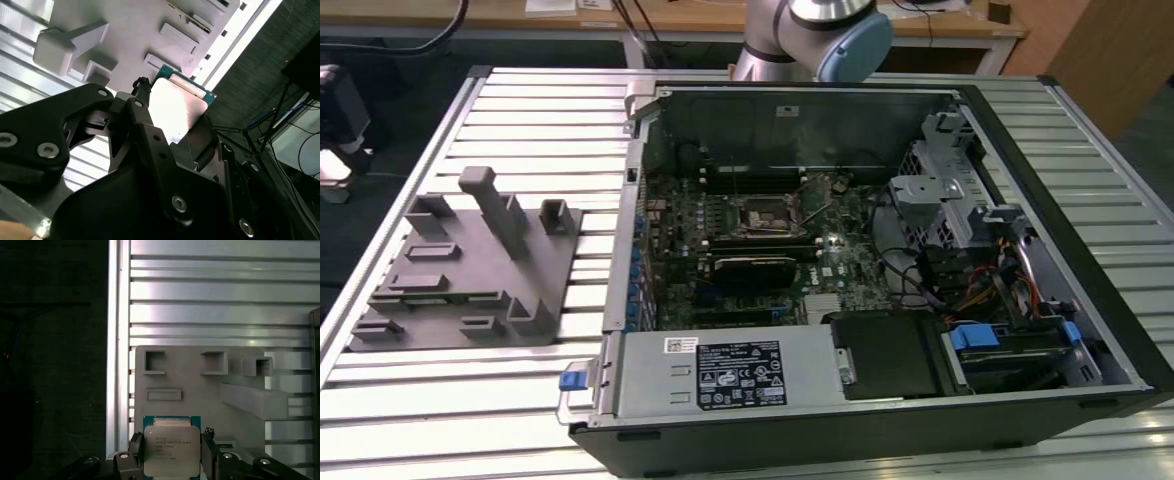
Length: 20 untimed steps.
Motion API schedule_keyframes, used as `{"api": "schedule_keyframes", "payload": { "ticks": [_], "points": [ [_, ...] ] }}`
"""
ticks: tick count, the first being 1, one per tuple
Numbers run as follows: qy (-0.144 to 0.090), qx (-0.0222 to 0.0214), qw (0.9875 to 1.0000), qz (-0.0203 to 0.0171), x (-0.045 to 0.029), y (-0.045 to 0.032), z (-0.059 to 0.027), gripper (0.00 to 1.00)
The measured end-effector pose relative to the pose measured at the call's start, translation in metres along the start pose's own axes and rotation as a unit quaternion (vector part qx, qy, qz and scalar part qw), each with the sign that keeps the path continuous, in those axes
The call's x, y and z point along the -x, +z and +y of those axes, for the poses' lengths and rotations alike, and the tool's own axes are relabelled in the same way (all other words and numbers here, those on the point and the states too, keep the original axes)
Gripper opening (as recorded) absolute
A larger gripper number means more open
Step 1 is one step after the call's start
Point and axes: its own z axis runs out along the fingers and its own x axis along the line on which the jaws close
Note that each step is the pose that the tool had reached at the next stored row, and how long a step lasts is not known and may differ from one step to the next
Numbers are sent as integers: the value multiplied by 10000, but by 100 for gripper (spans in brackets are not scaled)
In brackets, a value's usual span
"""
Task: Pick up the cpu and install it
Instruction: 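Pick up the cpu and move it towards the insertion slot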
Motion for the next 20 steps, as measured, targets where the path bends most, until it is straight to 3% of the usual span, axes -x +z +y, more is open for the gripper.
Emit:
{"api": "schedule_keyframes", "payload": {
  "ticks": [15, 20],
  "points": [
    [0, 0, 10000, 1, 11, -427, 23, 55],
    [0, 0, 10000, -1, 12, -439, 24, 55]
  ]
}}
